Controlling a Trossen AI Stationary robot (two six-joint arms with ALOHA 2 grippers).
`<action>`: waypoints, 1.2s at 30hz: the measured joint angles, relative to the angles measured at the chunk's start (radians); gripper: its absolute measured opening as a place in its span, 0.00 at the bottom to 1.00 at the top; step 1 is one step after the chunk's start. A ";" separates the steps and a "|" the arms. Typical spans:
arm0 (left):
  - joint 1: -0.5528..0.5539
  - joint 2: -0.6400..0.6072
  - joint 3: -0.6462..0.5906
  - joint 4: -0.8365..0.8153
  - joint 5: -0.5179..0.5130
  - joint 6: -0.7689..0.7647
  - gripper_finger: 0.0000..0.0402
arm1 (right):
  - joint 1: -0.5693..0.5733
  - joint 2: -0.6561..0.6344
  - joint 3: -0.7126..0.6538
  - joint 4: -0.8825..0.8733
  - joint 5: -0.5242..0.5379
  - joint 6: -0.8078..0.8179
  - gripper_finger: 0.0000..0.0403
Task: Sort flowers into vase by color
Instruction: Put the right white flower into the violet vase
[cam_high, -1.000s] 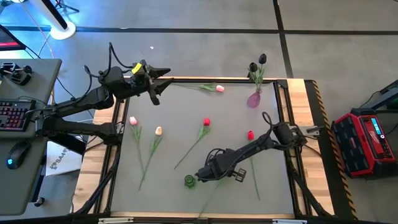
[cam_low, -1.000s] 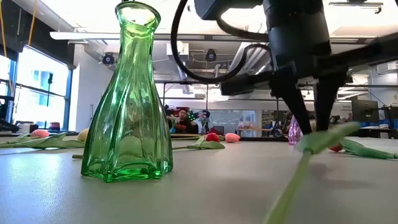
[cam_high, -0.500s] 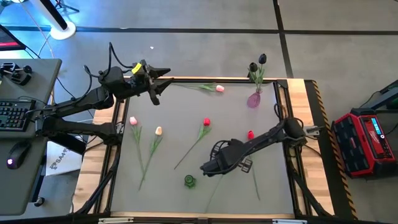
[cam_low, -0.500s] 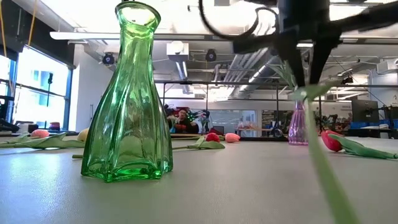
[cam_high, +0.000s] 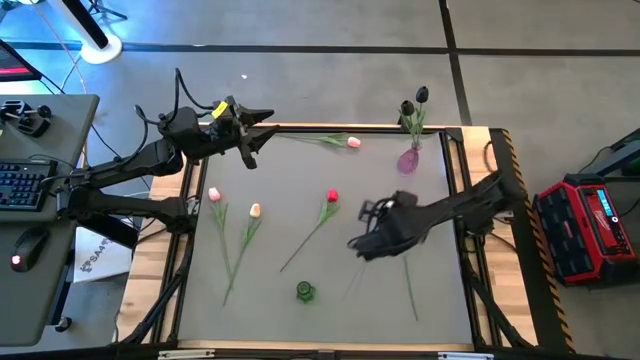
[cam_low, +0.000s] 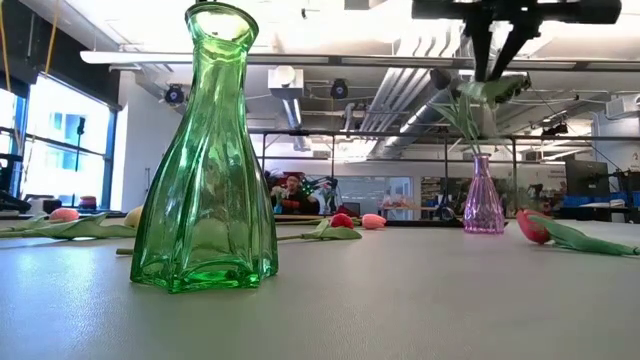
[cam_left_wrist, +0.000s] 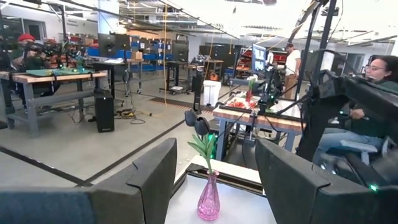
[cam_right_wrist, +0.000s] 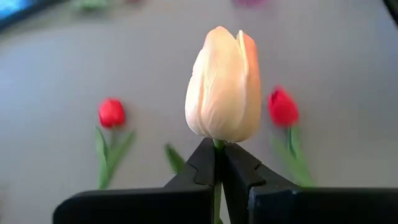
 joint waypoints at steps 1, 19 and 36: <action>0.000 0.000 0.000 0.000 0.000 0.000 0.51 | -0.008 -0.033 -0.021 0.000 0.021 -0.024 0.00; 0.000 0.000 0.000 0.000 0.000 0.000 0.51 | -0.162 -0.453 -0.214 0.016 0.388 -0.666 0.00; 0.000 0.000 0.000 0.000 0.000 0.000 0.51 | -0.315 -0.623 -0.214 0.474 0.731 -1.495 0.00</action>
